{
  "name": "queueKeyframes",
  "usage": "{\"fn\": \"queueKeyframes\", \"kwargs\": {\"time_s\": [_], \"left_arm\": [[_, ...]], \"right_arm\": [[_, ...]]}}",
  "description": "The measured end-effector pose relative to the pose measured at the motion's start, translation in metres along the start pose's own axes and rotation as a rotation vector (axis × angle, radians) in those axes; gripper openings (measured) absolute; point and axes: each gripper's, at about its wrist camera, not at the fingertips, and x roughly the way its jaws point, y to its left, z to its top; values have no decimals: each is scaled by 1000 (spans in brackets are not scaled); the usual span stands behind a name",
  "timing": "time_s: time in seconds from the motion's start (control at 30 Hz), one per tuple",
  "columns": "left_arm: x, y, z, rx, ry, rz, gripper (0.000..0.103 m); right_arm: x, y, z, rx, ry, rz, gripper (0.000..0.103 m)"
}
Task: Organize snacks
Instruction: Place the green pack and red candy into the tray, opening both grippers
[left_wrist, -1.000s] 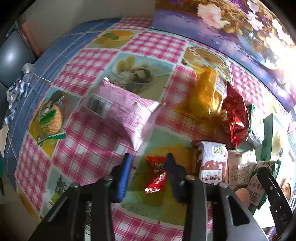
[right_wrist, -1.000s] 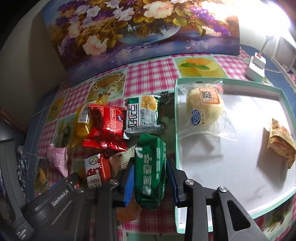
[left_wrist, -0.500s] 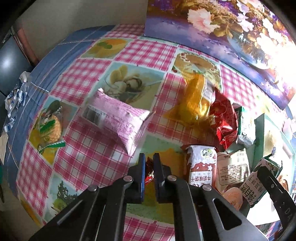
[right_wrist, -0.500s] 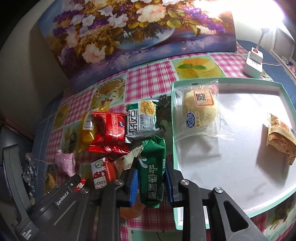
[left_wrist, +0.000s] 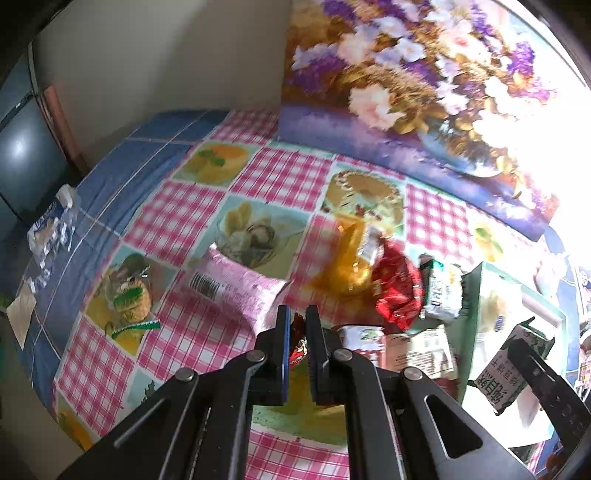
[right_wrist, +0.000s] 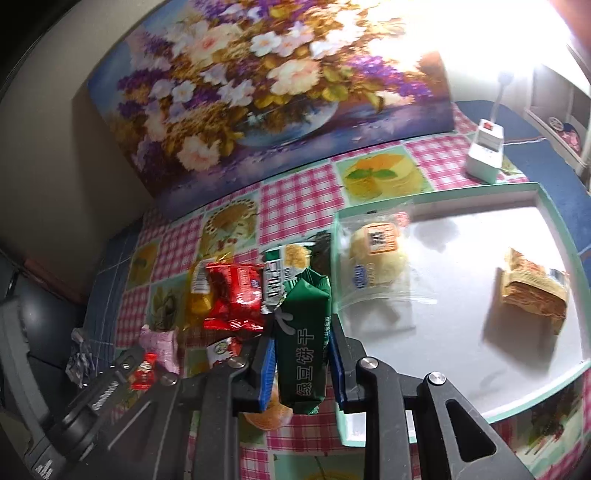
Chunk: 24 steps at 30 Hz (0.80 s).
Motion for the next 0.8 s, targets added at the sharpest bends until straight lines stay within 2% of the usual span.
{"fn": "queueKeyframes", "kwargs": {"time_s": [0.07,0.3,0.47,0.57,0.7,0.8], "left_arm": [[-4,-5,0,6,-6,-16,8],[-15,-32,-2,58,-18,-63,8],[-29,-72,-9,157,-30,-121,8],[-34,-100,-16,227,-27,-151,8],[-41,-131,-28,292,-1,-244,8],[-45,-152,-37,348,9,-273,8]], "right_arm": [[-2,-9,2,22,-6,-21,27],[-15,-53,10,113,-27,-177,27],[-30,-91,15,203,-55,-267,27],[-40,-112,17,261,-66,-290,27],[-51,-132,17,313,-83,-336,27],[-58,-141,17,336,-92,-360,27]]}}
